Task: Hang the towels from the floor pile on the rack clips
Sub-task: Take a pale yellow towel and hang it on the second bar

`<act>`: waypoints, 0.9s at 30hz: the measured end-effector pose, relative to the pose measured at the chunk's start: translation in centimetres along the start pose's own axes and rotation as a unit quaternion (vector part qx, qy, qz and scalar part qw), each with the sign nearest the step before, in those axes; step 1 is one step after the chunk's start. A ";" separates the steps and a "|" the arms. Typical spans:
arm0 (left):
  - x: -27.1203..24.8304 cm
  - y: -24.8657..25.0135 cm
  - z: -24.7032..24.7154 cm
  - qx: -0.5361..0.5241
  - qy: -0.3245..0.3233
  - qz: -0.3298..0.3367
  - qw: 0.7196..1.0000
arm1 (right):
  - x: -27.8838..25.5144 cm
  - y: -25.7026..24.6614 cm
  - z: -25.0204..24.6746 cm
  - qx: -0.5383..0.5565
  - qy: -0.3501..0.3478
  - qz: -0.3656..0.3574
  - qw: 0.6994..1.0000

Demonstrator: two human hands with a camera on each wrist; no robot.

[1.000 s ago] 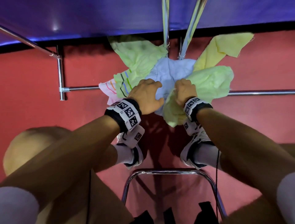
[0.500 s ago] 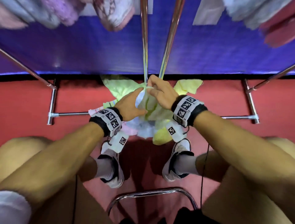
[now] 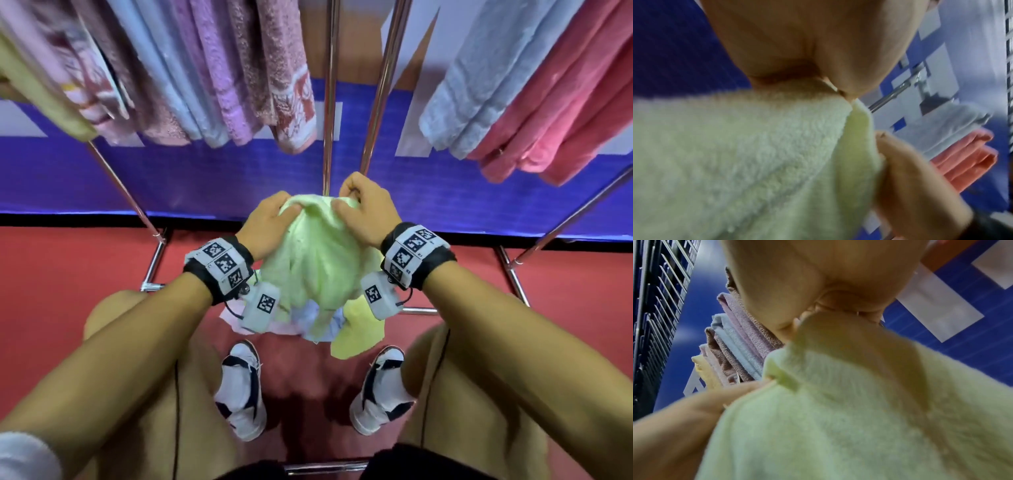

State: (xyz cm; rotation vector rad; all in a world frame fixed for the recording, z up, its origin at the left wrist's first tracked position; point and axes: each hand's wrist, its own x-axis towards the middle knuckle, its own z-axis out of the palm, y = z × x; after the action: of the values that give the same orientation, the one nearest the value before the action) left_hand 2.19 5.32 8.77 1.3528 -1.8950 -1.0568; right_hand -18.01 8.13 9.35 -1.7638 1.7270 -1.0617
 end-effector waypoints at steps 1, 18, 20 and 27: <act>-0.5 0.7 -0.3 -0.011 0.011 -0.006 1.000 | -0.5 -0.3 0.1 0.001 -0.007 -0.007 1.000; -7.6 2.0 0.2 -0.573 0.045 -0.132 0.808 | -9.0 -1.4 5.6 0.053 -0.093 -0.004 0.994; -7.9 1.4 0.5 -0.563 0.041 -0.140 0.813 | -9.3 -0.9 6.1 0.106 -0.077 0.011 0.991; -8.6 -1.3 2.4 -0.391 -0.003 -0.154 0.907 | -9.9 0.6 6.5 0.090 -0.058 0.049 0.993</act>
State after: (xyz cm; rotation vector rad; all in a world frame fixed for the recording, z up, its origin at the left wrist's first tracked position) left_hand 3.63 13.86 6.30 1.1544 -1.0432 -1.7287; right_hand -12.59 16.44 2.89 -1.5819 1.5775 -1.0184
